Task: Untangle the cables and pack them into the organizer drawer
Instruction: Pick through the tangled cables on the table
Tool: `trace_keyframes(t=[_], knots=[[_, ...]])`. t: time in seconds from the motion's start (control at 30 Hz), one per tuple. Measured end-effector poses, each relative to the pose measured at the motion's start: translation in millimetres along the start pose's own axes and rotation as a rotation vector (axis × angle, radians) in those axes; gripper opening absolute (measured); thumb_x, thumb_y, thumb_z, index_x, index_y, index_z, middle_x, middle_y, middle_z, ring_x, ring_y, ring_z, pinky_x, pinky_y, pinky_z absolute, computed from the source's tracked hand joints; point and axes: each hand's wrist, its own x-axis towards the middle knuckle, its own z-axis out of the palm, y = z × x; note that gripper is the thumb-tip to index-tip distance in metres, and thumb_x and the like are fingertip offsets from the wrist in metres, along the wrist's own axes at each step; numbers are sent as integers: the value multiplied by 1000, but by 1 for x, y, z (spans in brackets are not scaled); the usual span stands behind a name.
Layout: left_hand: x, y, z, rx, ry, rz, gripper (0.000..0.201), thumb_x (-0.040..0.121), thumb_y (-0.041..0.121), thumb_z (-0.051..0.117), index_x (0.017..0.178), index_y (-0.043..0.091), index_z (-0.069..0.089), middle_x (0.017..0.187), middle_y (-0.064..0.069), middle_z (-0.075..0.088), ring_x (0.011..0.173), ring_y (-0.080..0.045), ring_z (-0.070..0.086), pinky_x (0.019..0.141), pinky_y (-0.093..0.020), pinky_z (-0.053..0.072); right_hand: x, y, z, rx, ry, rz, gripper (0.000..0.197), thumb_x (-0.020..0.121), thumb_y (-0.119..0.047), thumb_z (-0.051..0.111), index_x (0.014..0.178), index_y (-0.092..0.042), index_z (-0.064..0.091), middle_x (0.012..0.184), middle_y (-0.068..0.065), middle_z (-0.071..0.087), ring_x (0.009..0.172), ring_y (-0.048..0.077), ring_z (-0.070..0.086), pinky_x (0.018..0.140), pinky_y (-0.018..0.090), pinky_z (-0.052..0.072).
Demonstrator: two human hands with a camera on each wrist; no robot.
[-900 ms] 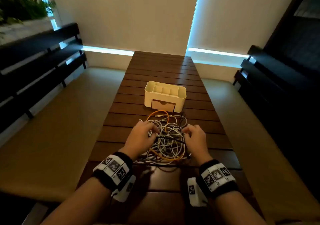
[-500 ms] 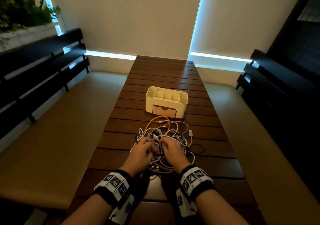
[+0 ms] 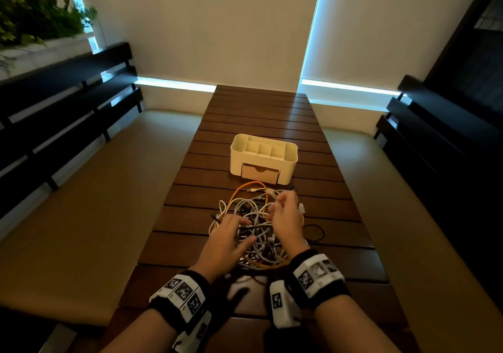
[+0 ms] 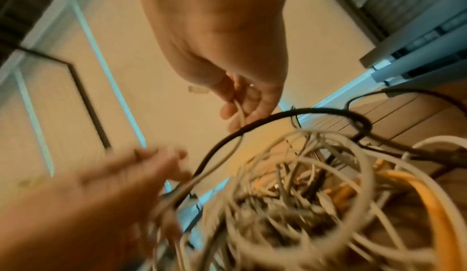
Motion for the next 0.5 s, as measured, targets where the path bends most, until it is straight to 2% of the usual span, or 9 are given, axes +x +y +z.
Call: trace_keyframes(t=[0.07,0.13,0.23,0.33,0.43,0.5], knots=[[1,-2,-1,101,-74,-4,22,88,36,61,107,30,51,106,24,44,85,11,44,87,-21,36,5,-16,-22,289,86,50,16,97,-1,37,92,-16,43,81,6,59,65,14,61,62,27,52],[5,0,-1,119,-53,8,17,90,36,58,106,31,52,110,22,45,86,13,42,89,-25,34,7,-27,-43,496,137,61,20,97,0,37,90,-18,43,79,5,59,65,17,63,66,31,55],[18,10,-2,134,24,50,8,93,32,55,99,27,56,106,17,51,83,6,49,83,-25,32,4,-36,-63,655,243,11,21,96,0,39,90,-20,43,80,6,59,66,17,64,68,29,57],[30,10,-6,163,44,-13,6,92,33,57,88,28,55,99,18,51,87,-2,48,81,-28,30,3,-45,-82,826,376,-47,20,97,-1,39,91,-20,44,82,6,60,66,16,66,69,30,59],[32,1,-10,217,0,-63,12,88,38,60,82,28,56,97,17,52,94,-4,45,89,-35,37,5,-50,-98,985,464,-58,19,98,-3,37,93,-20,42,80,6,60,62,13,66,68,30,58],[31,-2,-11,225,0,-90,14,85,42,62,83,30,54,96,17,50,95,-5,42,91,-37,36,5,-51,-101,1025,448,-42,19,99,-3,35,94,-20,42,81,7,59,63,14,66,67,30,57]])
